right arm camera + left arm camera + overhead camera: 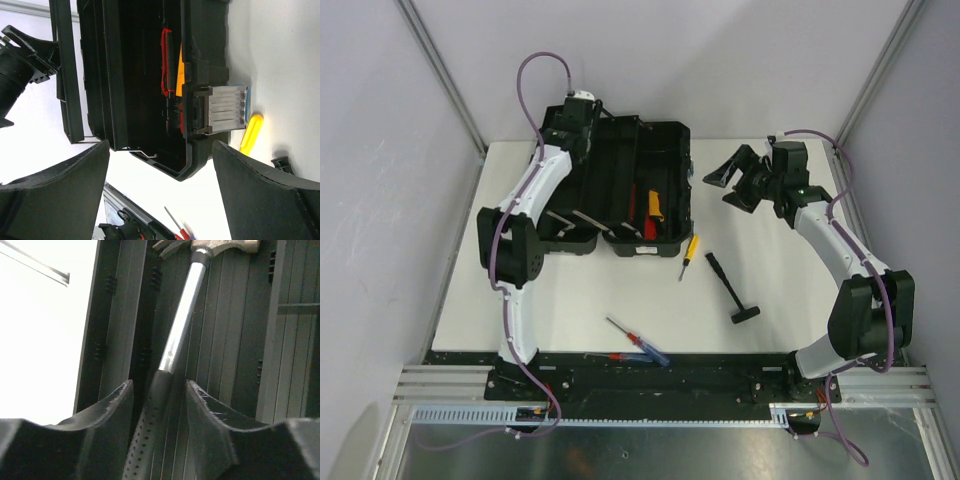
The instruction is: Pack the tool kit
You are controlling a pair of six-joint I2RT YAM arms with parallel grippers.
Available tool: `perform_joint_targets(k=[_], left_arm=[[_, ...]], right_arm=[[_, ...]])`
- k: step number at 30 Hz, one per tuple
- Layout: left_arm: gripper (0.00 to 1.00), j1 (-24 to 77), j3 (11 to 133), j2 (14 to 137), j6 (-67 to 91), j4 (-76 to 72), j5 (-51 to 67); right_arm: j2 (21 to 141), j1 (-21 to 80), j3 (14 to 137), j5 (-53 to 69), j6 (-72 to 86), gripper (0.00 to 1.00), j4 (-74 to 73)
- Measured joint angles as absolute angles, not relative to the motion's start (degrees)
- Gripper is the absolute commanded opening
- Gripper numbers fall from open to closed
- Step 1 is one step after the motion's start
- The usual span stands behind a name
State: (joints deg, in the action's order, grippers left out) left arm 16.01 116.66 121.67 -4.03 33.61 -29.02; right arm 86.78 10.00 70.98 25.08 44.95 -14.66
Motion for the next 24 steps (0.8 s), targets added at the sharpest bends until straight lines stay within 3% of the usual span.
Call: perform_joint_targets(k=[5,15,20,24], left_arm=[[0.69,16.1,116.6,121.1,-3.2,32.5,-29.1],[0.76,16.2,116.7,117.6,1.3,34.8,-26.0],[0.96,16.0,116.7,113.0,4.5,35.3,-23.9],[0.99,15.7,116.7,107.8,6.0,35.2,-20.1]], right_arm=[[86.8,9.6,70.9,25.4,44.9,0.87,-14.9],[86.8,8.6,70.7,25.5,43.9,0.88,-15.5],[86.8,8.5,70.6,24.6,40.1,0.9,-16.5],[86.8,9.1,70.5,21.7,33.5,0.98,-19.4]])
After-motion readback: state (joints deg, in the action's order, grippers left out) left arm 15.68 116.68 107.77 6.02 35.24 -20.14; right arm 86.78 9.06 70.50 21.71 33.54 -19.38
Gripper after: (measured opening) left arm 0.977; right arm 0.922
